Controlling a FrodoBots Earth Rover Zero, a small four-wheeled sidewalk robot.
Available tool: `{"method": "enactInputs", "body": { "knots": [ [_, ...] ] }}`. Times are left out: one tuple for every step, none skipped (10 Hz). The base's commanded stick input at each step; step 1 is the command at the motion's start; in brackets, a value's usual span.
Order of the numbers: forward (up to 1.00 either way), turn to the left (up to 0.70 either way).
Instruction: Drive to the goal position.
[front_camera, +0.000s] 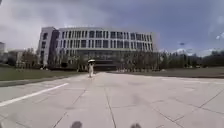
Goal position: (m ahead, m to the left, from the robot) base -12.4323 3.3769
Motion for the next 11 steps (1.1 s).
{"method": "enactInputs", "body": {
  "knots": [
    [0.7,0.16],
    [0.7,0.03],
    [0.7,0.02],
    [0.7,0.02],
    [0.7,0.02],
    [0.7,0.01],
    [0.7,0.0],
    [0.7,0.0],
    [0.7,0.0],
    [0.7,0.0],
    [0.32,0.0]
  ]
}}
